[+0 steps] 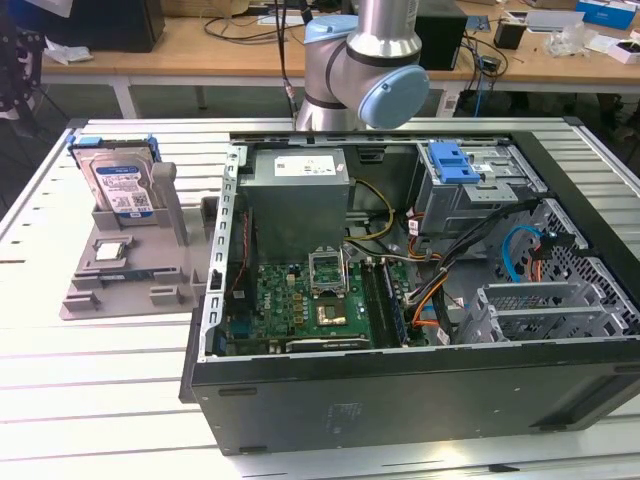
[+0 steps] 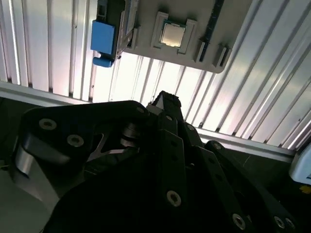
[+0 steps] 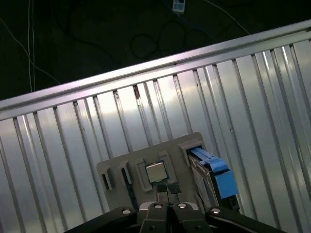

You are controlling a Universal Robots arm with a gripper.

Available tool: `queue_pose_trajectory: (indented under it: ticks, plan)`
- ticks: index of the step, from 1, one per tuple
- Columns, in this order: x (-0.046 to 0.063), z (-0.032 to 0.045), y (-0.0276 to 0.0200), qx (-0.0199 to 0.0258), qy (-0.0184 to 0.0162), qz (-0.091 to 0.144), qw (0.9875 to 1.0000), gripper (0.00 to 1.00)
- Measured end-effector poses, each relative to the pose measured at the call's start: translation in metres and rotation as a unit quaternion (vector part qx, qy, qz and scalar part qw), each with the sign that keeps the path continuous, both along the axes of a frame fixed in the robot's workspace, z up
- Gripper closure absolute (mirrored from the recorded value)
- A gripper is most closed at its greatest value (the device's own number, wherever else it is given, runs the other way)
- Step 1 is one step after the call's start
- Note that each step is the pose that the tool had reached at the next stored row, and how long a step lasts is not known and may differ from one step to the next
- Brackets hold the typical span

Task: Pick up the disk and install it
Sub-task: 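Pick up the disk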

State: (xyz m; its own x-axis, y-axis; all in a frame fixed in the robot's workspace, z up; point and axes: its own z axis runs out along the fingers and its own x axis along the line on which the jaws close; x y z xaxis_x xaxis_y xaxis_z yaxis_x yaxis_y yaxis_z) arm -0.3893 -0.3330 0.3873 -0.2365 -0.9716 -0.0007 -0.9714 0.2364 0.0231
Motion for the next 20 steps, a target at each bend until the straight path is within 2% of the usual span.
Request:
queue_pose_trajectory:
  ticks: [4, 6, 8, 9, 13, 15, 16, 17, 18, 19, 20]
  plan:
    - [0.0000, 0.0000, 0.0000, 0.0000, 0.0001, 0.039, 0.9992, 0.89]
    - [0.0000, 0.0000, 0.0000, 0.0000, 0.0000, 0.068, 0.9977, 0.89]
    - [0.0000, 0.0000, 0.0000, 0.0000, 0.0000, 0.086, 0.9963, 0.89]
    - [0.0000, 0.0000, 0.0000, 0.0000, 0.0000, 0.090, 0.9959, 0.89]
    - [0.0000, 0.0000, 0.0000, 0.0000, 0.0000, 0.091, 0.9959, 0.89]
    - [0.0000, 0.0000, 0.0000, 0.0000, 0.0000, 0.091, 0.9958, 0.76]
    - [0.0000, 0.0000, 0.0000, 0.0000, 0.0000, 0.091, 0.9958, 0.76]
    - [0.0000, 0.0000, 0.0000, 0.0000, 0.0000, 0.092, 0.9958, 0.64]
    - [0.0000, 0.0000, 0.0000, 0.0000, 0.0000, 0.092, 0.9958, 0.58]
    - [0.0000, 0.0000, 0.0000, 0.0000, 0.0000, 0.092, 0.9958, 0.58]
    - [0.0000, 0.0000, 0.0000, 0.0000, 0.0000, 0.092, 0.9957, 0.46]
